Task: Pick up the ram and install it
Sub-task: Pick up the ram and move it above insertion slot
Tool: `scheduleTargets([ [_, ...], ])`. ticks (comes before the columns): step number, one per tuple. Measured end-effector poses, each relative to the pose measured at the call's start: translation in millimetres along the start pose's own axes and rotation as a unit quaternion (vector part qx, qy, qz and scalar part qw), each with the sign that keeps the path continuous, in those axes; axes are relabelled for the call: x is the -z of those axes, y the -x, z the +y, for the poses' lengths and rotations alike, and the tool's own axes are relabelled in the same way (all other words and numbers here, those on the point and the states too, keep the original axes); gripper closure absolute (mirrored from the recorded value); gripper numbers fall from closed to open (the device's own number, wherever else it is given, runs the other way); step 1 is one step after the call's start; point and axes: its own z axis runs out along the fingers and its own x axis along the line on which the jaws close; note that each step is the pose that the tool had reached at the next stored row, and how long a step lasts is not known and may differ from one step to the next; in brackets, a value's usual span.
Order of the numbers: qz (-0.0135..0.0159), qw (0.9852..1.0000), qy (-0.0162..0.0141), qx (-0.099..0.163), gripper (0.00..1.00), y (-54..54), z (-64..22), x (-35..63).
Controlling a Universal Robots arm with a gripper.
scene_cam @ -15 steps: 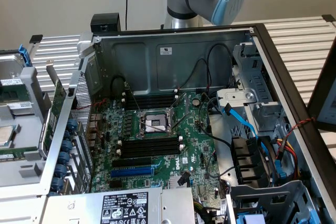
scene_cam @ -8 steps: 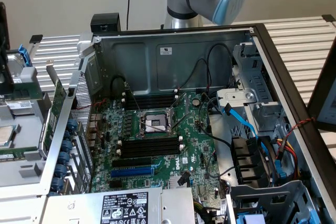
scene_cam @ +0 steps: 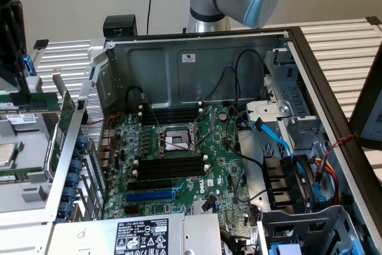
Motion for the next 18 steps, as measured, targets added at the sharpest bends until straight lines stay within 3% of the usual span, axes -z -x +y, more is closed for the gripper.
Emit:
scheduleTargets([
  [9, 0.0000, 1.0000, 0.0017, 0.001, 0.87, -3.3, -36.0, 14.5],
  [18, 0.0000, 1.0000, 0.0019, 0.002, 0.87, -7.1, -76.2, 19.5],
])
